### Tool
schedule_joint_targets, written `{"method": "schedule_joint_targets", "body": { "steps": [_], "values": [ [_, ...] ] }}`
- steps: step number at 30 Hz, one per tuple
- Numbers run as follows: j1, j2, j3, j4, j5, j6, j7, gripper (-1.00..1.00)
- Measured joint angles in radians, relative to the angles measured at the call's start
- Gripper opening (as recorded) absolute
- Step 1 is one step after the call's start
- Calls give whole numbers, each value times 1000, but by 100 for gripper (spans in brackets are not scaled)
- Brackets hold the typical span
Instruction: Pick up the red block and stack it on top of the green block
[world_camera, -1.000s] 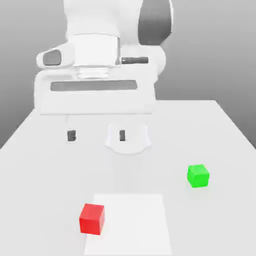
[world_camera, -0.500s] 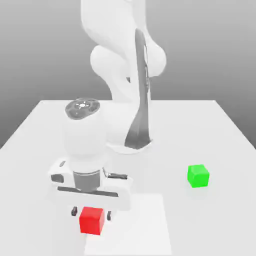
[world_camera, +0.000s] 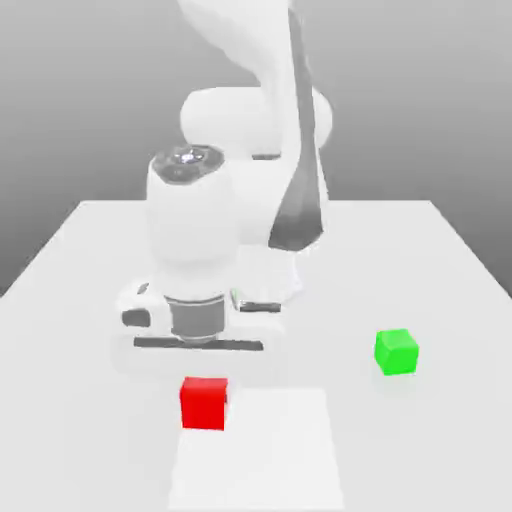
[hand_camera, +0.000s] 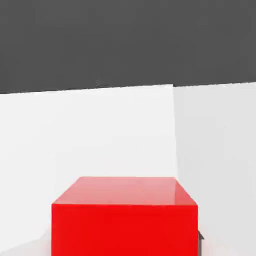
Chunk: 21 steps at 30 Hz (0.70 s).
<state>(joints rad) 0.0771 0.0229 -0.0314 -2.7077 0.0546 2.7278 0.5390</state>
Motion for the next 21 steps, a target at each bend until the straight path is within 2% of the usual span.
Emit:
{"method": "schedule_joint_targets", "body": {
  "steps": [14, 16, 21],
  "values": [
    [492, -300, 200, -246, 66, -53, -605, -100],
    [528, -274, 217, -261, 60, -10, -641, -100],
    [513, -106, 233, -260, 3, 157, -616, -100]
  ]
}}
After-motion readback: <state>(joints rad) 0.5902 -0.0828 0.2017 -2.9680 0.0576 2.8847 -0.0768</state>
